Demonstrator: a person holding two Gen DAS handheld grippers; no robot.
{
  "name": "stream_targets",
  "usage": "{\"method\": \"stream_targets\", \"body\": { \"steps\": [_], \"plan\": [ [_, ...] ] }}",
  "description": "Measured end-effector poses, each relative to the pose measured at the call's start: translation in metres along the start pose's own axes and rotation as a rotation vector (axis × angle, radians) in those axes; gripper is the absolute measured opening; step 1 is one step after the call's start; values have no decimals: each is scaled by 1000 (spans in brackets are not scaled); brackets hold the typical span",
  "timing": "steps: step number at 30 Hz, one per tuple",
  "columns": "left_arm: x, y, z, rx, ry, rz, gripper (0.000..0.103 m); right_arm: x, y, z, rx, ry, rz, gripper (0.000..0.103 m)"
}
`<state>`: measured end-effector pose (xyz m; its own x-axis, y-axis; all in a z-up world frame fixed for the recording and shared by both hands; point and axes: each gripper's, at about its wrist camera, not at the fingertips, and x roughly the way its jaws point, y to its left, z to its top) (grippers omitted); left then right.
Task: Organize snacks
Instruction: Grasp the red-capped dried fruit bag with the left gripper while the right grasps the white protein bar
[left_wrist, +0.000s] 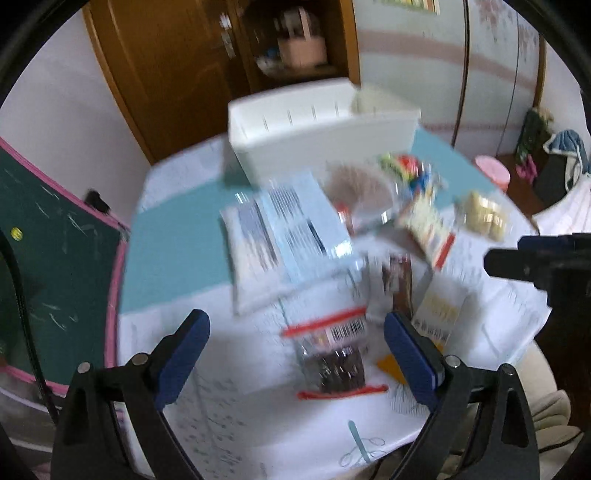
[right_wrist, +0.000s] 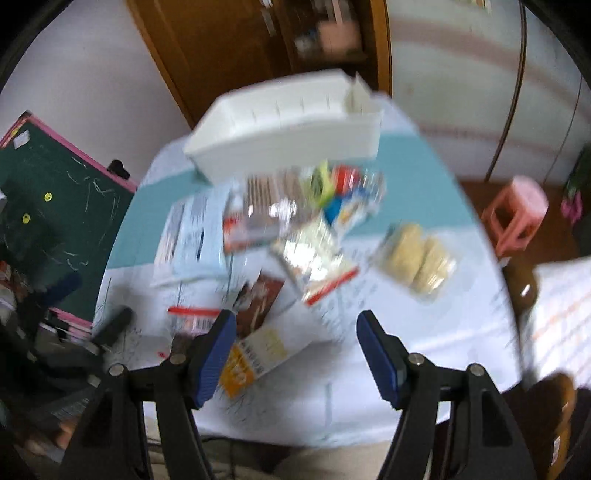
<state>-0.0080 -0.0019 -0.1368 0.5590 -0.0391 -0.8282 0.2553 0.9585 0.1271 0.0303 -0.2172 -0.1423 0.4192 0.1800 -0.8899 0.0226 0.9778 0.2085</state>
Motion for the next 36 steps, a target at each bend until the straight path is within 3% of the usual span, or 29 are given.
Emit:
{"method": "stream_targets", "body": {
  "steps": [7,10,14,24,31,36],
  "plan": [
    [47,-2,-24,-93,148,-87,90,64,4,-19,118,209,49,68],
    [59,-3,-33,-106,185,-89,83,78,10,-24,131,237,37,66],
    [71,4,-39,-155,229,-145,79,88,21,-24,106,218,-10,66],
    [79,17,-43,-216,244,-169,79,103,63,-18,-81,181,-166,64],
    [79,21,-39,-225,261,-179,76,94,53,-24,-135,154,-179,45],
    [78,21,-37,-215,266,-187,69,82,31,-24,-120,134,-160,40]
  ]
}}
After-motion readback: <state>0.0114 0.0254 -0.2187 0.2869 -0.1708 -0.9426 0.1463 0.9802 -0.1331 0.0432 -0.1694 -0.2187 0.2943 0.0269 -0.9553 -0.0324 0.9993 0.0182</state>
